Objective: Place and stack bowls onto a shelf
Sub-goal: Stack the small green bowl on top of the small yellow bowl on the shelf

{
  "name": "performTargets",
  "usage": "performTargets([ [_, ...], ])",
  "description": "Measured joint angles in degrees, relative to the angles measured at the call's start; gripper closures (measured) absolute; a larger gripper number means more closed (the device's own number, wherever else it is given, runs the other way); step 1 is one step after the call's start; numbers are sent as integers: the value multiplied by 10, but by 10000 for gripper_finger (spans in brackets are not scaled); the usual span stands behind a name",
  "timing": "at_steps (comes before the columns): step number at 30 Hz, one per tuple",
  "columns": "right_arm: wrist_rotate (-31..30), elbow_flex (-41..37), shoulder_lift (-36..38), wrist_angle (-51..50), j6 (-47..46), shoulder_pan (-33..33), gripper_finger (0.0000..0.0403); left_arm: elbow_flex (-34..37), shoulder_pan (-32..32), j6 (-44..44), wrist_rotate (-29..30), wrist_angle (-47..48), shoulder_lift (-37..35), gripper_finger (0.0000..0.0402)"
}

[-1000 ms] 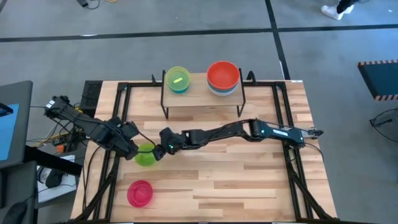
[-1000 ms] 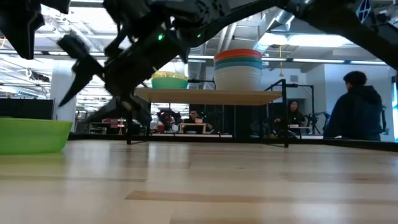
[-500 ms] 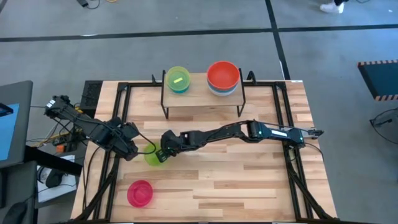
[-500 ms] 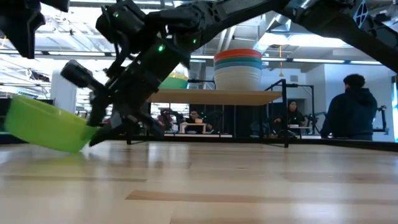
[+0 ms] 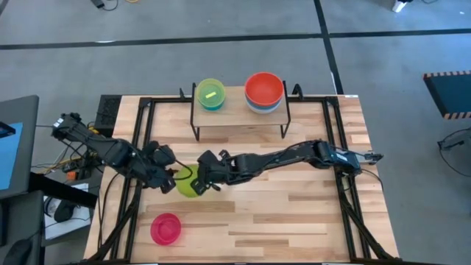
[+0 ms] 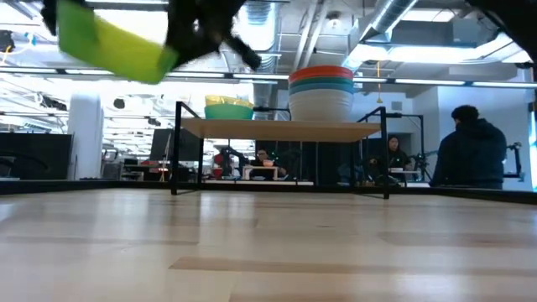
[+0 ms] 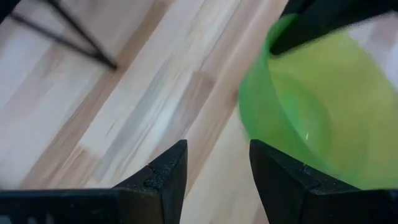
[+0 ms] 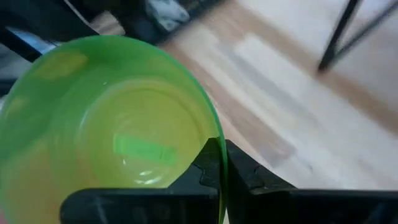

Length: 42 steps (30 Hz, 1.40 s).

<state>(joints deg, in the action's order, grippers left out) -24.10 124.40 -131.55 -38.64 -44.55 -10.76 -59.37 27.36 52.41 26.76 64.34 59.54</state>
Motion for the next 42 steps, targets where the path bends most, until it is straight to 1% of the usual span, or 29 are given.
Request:
performTargets([
  [3,-33,0,25,-20,39,-7,381,0,-14,-39,6,-60,-5,244],
  [6,-53,0,37,-43,48,-7,381,0,-31,-65,5,-93,-10,244],
  [10,-78,1,40,-101,25,2,379,-13,-50,-56,6,-88,-12,244],
  [13,-84,0,38,-136,8,9,379,-28,-61,-55,8,-87,-22,244],
  [18,-86,0,38,-124,14,8,378,-33,-81,-96,7,-118,-23,244],
  [22,-85,0,42,-122,29,5,378,-33,-100,-99,4,-120,-6,244],
  [29,-86,12,43,-128,60,2,377,-33,-113,-113,-36,-121,30,247],
  [31,-88,22,43,-129,76,0,377,-33,-113,-117,-38,-125,39,259],
  [33,-89,30,43,-131,89,0,377,-33,-113,-124,-41,-124,47,280],
  [35,-89,41,42,-137,101,0,376,-33,-113,-127,-39,-124,52,310],
  [37,-88,53,42,-144,118,0,373,-34,-114,-126,-35,-122,51,348],
  [39,-80,65,41,-153,126,0,363,-34,-115,-124,-25,-121,50,384],
  [42,-64,84,42,-159,121,0,333,-32,-125,-131,-21,-123,45,396],
])
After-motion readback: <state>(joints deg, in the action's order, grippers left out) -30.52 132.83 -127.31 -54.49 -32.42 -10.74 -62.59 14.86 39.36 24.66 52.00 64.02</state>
